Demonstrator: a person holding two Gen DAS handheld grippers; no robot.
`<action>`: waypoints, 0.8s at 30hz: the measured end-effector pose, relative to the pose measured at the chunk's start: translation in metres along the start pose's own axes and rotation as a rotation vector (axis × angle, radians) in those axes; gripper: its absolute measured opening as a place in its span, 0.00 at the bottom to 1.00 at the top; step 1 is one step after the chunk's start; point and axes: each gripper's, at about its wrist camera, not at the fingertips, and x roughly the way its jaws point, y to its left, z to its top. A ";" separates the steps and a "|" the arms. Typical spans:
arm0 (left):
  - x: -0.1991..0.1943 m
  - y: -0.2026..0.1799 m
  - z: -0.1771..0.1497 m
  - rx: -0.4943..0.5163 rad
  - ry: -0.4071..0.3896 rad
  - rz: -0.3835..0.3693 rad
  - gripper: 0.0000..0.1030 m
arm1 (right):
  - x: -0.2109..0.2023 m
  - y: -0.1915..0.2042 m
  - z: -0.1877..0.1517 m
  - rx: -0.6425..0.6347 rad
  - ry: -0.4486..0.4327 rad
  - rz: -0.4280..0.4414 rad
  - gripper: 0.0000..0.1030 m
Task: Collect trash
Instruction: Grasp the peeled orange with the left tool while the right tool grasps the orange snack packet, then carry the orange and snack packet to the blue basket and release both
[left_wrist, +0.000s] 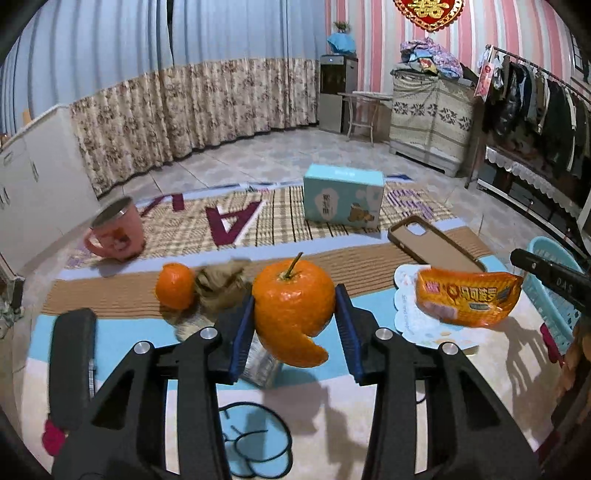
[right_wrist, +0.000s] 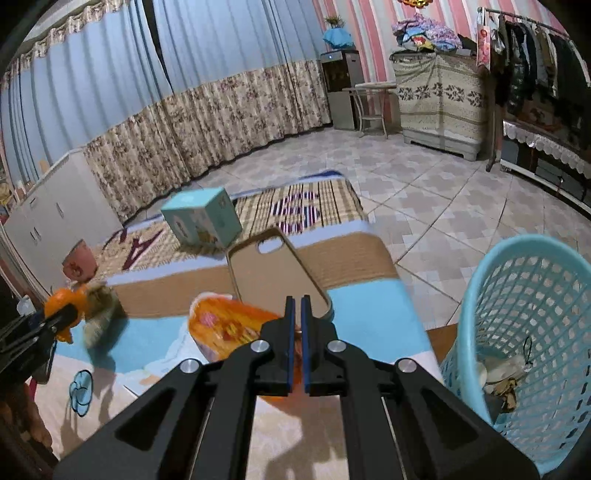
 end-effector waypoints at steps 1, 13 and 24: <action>-0.003 0.000 0.002 0.001 -0.006 0.002 0.39 | -0.003 -0.001 0.003 0.000 -0.005 -0.002 0.03; -0.038 -0.014 0.022 0.002 -0.068 -0.009 0.39 | -0.063 -0.034 0.040 -0.027 -0.081 -0.057 0.03; -0.052 -0.047 0.037 0.014 -0.093 -0.067 0.39 | -0.108 -0.085 0.051 0.013 -0.123 -0.127 0.03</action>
